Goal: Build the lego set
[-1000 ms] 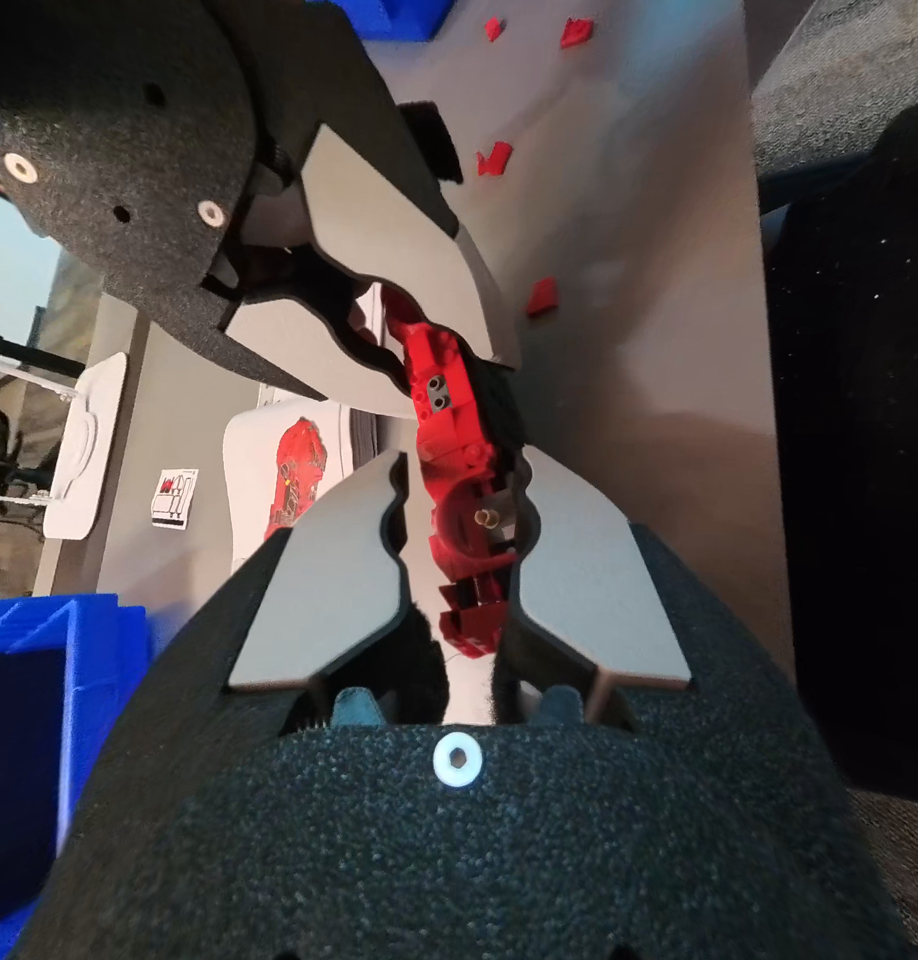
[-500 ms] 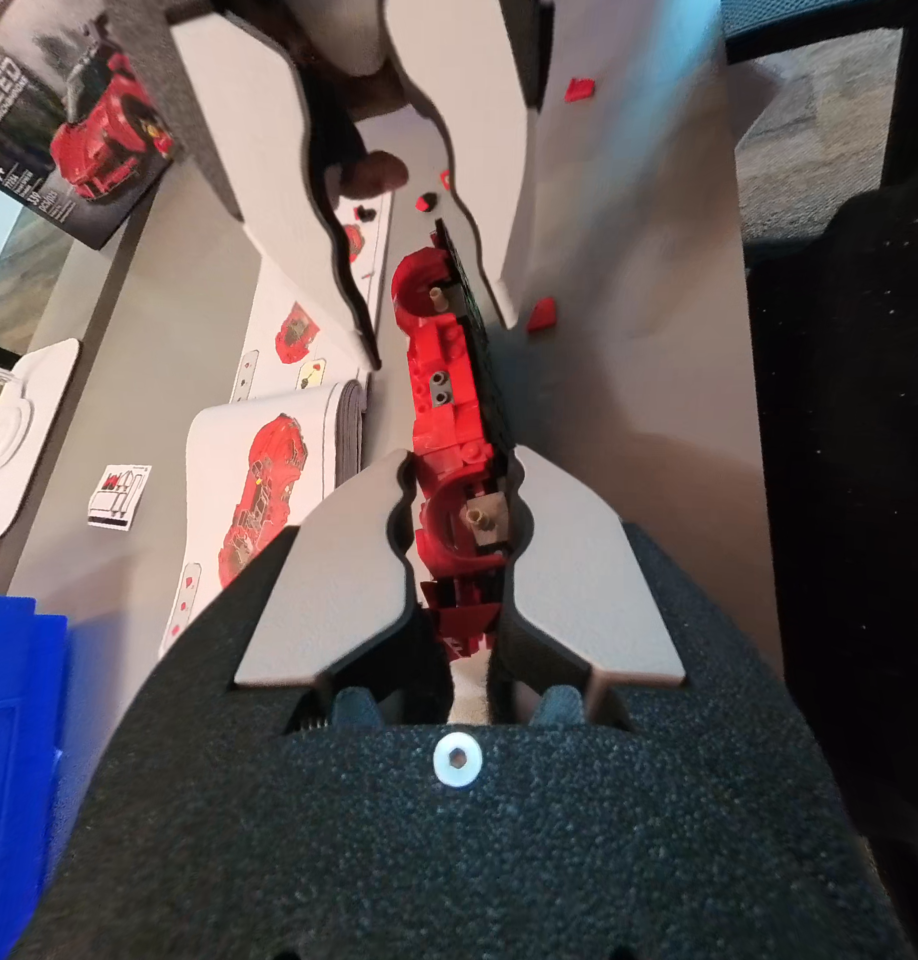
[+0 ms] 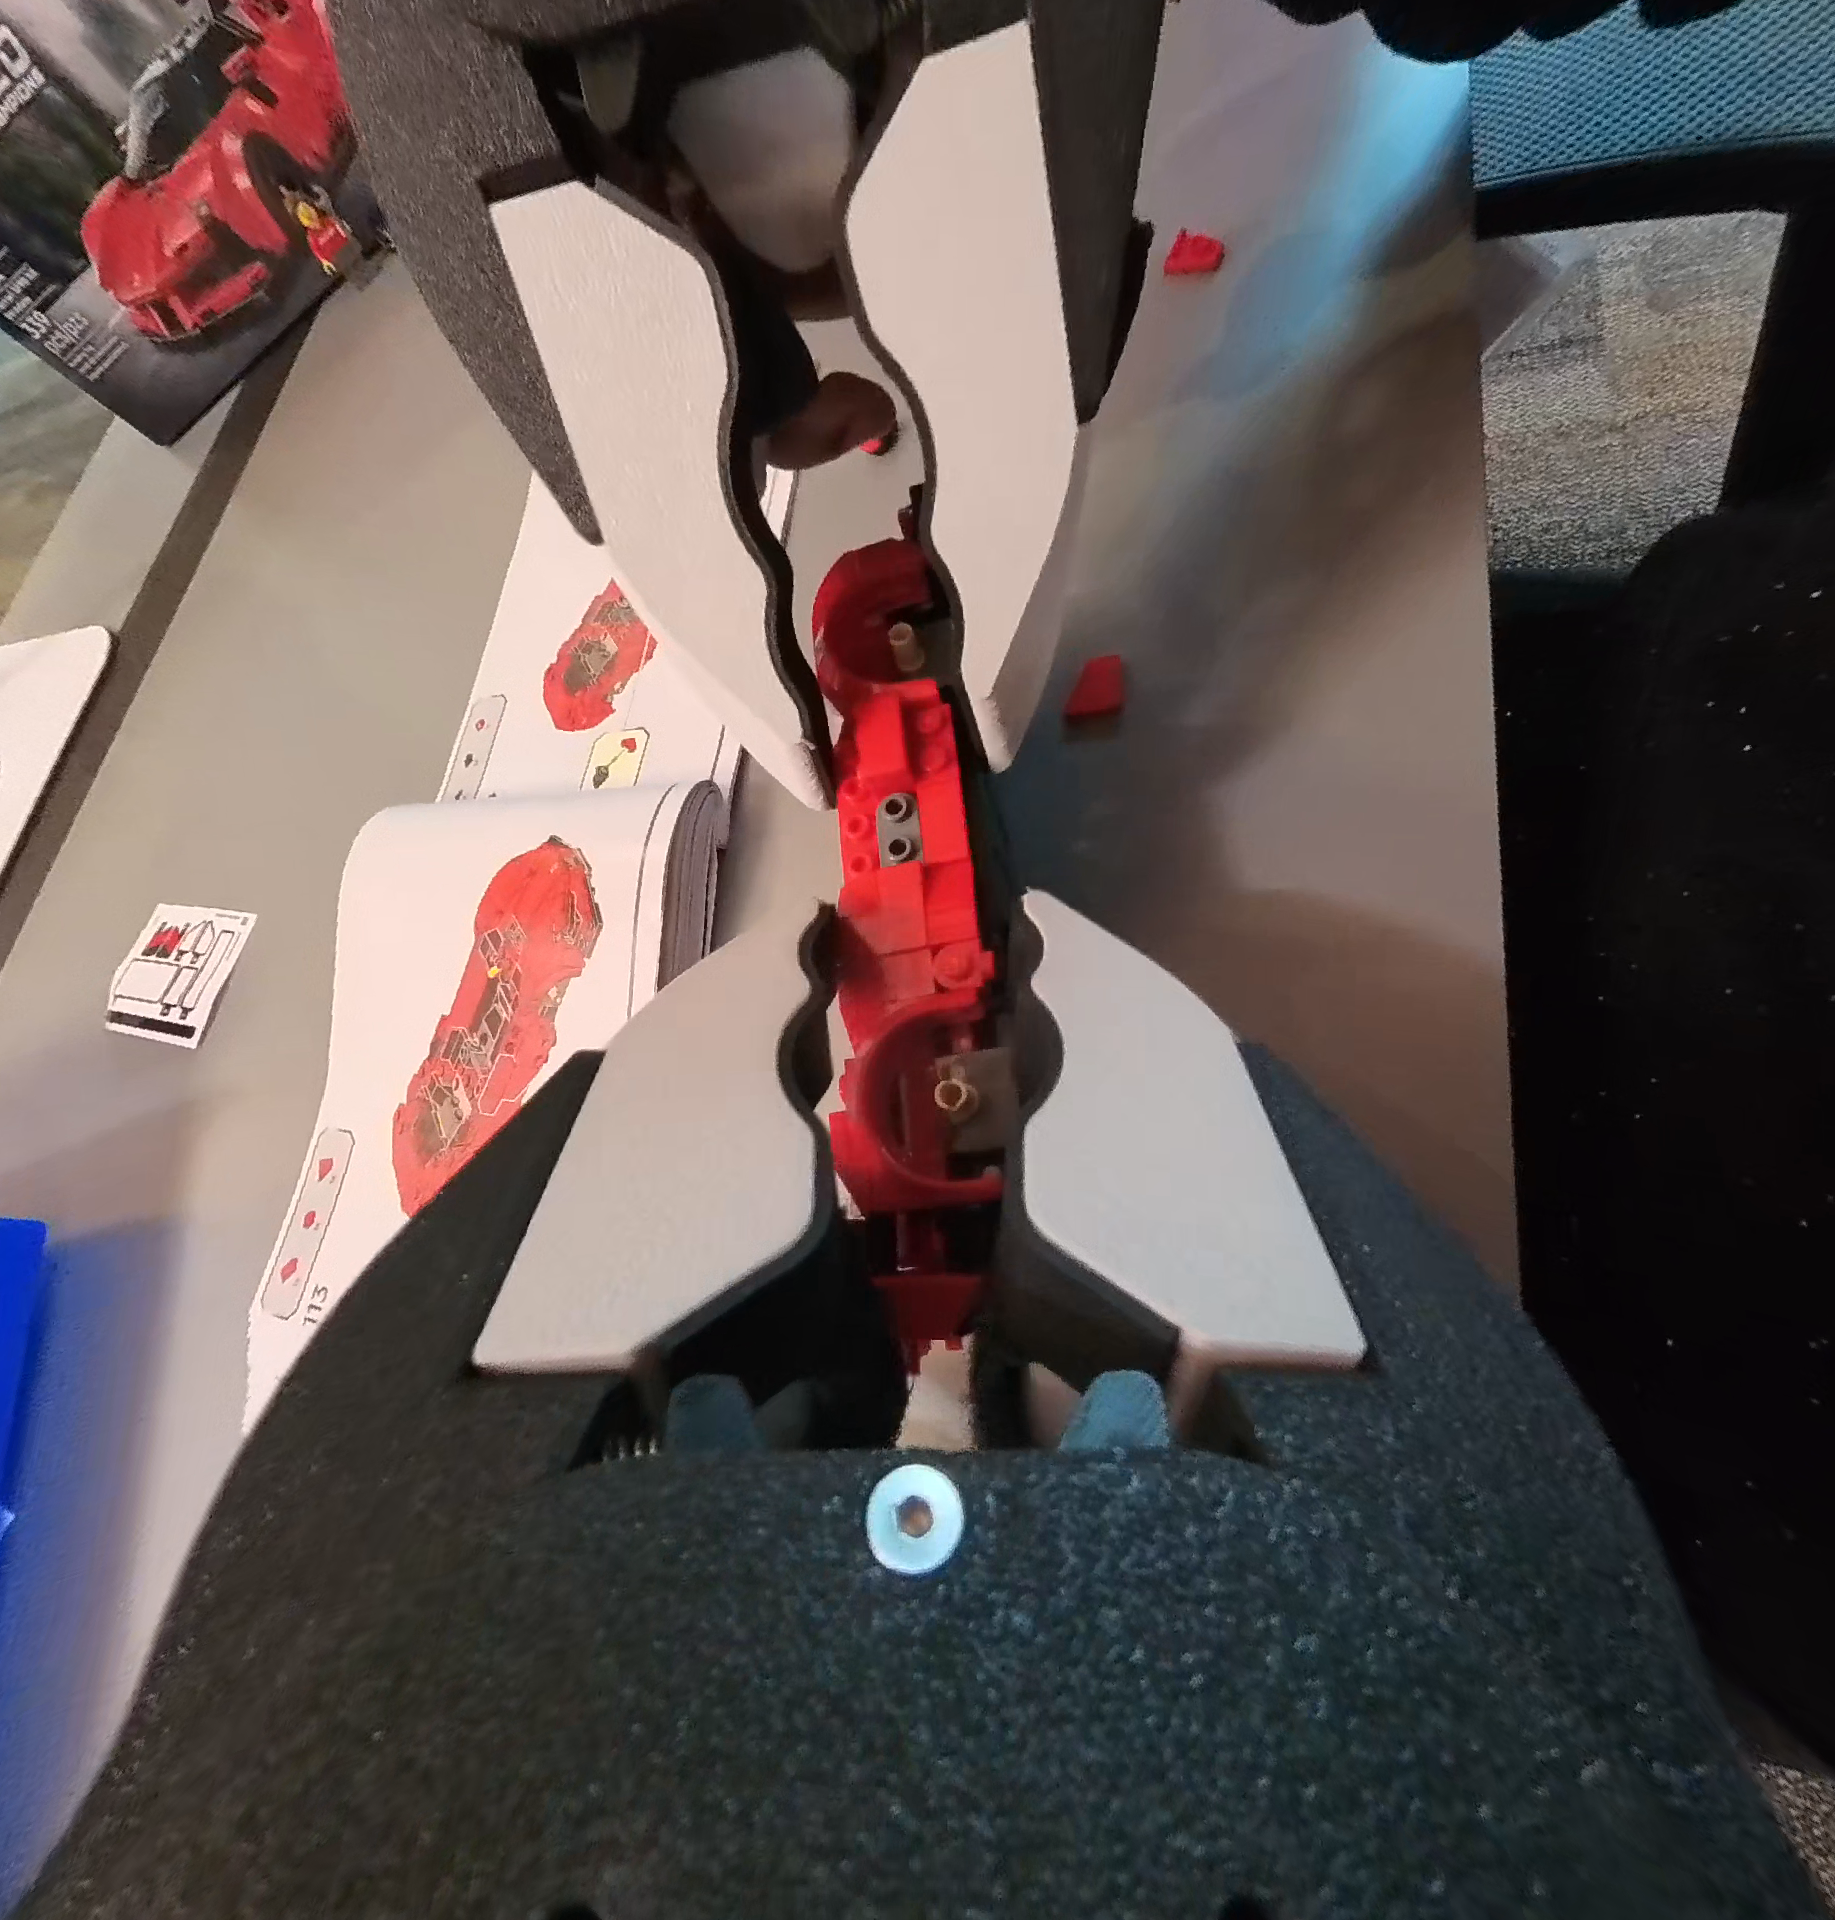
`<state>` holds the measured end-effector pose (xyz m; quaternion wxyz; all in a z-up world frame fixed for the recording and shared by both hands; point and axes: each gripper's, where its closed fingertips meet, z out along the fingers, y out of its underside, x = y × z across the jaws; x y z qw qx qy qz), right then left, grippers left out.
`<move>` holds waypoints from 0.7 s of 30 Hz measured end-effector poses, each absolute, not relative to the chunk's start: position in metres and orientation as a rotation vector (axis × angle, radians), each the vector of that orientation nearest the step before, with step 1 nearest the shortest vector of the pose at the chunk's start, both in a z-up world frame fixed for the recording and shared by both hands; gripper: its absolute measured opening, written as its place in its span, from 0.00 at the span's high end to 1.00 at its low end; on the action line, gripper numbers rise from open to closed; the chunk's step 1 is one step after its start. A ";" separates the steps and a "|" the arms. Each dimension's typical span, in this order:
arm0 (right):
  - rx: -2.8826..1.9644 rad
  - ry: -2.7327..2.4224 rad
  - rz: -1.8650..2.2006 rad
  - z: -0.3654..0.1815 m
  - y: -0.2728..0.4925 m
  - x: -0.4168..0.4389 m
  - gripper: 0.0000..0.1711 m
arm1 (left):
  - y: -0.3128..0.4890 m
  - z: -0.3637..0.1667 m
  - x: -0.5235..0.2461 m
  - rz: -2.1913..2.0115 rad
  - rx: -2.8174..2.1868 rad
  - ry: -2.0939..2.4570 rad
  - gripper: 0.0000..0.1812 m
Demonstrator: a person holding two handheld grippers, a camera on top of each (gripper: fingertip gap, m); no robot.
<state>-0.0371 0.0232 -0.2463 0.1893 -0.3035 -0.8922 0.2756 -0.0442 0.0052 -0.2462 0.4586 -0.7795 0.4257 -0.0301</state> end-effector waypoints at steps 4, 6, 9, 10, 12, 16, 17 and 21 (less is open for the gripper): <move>-0.890 -2.462 0.822 -0.240 0.024 -0.038 0.79 | 0.006 -0.246 -0.044 -0.089 -1.923 1.029 0.83; -0.959 -2.376 0.923 -0.225 0.027 -0.030 0.77 | 0.006 -0.247 -0.045 -0.092 -1.924 1.026 0.83; -1.066 -2.207 1.059 -0.202 0.037 -0.006 0.81 | 0.005 -0.246 -0.045 -0.112 -1.917 1.017 0.83; -1.107 -2.184 1.052 -0.203 0.042 0.006 0.83 | 0.005 -0.246 -0.045 -0.118 -1.915 1.016 0.83; -1.211 -2.175 0.993 -0.220 0.050 0.030 0.88 | 0.006 -0.246 -0.045 -0.126 -1.913 1.016 0.83; -1.430 -2.191 0.923 -0.265 0.049 0.063 0.86 | 0.005 -0.246 -0.046 -0.134 -1.909 1.019 0.83; -1.458 -2.152 0.895 -0.269 0.055 0.066 0.86 | 0.004 -0.246 -0.045 -0.136 -1.907 1.023 0.83; -1.647 -1.937 0.874 -0.270 0.088 0.070 0.89 | 0.004 -0.246 -0.046 -0.148 -1.908 1.024 0.83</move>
